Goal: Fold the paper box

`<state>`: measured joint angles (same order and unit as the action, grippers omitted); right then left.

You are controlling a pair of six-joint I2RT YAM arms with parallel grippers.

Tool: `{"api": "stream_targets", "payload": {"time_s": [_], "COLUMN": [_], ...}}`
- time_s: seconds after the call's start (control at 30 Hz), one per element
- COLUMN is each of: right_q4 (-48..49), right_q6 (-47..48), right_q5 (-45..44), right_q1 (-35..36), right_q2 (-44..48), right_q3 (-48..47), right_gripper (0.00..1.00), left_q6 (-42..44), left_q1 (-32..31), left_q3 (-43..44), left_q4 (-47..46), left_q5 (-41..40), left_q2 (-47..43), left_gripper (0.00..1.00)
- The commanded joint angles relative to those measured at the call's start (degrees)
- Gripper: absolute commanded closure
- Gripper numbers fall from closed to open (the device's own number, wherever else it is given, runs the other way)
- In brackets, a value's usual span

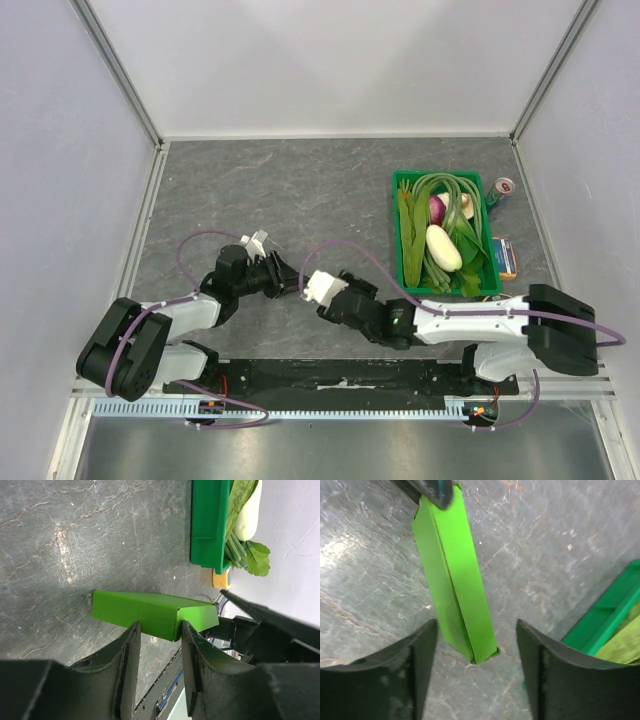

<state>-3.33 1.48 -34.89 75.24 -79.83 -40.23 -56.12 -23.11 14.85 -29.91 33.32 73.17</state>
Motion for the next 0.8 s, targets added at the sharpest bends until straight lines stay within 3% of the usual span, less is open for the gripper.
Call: {"api": "stream_targets", "payload": {"time_s": [0.0, 0.07, 0.17, 0.27, 0.3, 0.37, 0.4, 0.53, 0.77], "right_q4": [-8.0, -11.4, -16.7, -18.4, -15.9, -10.4, -3.2, 2.6, 8.1], "right_q6": [-14.7, -18.9, -28.2, -39.3, -44.7, -50.1, -55.2, -58.0, -59.3], "right_q5": [12.6, 20.4, 28.1, 42.2, 49.8, 56.1, 60.3, 63.1, 64.4], "right_q1": [-7.0, -11.0, -17.9, -27.6, -29.9, -35.0, -36.0, -39.1, -41.0], "right_q2": [9.8, 12.7, 17.0, 18.1, 18.5, 20.1, 20.9, 21.3, 18.0], "right_q3": [-3.4, -3.5, -3.5, -1.2, 1.6, 4.9, 8.4, 11.4, 13.4], "right_gripper": [0.22, 0.15, 0.15, 0.15, 0.15, 0.16, 0.17, 0.23, 0.43], "left_q6": [3.6, 3.8, 3.9, 3.8, 3.7, 3.6, 3.6, 3.7, 3.6], "left_q1": [0.1, 0.0, 0.0, 0.0, 0.0, 0.0, 0.0, 0.0, -0.1], "left_q3": [-2.0, -2.0, -1.8, -2.4, -2.5, -2.8, -2.9, -2.5, -2.3], "left_q4": [5.6, 5.7, 5.5, 5.4, 5.6, 5.9, 6.1, 6.8, 7.0], "left_q5": [-4.4, -4.4, -4.0, -4.1, -4.2, -4.6, -4.8, -4.8, -5.1], "left_q2": [1.6, 1.8, 2.5, 1.8, 1.1, 0.4, 0.2, -0.2, -0.7], "left_gripper": [0.6, 0.6, 0.61, 0.62, 0.62, 0.62, 0.62, 0.62, 0.62]}}
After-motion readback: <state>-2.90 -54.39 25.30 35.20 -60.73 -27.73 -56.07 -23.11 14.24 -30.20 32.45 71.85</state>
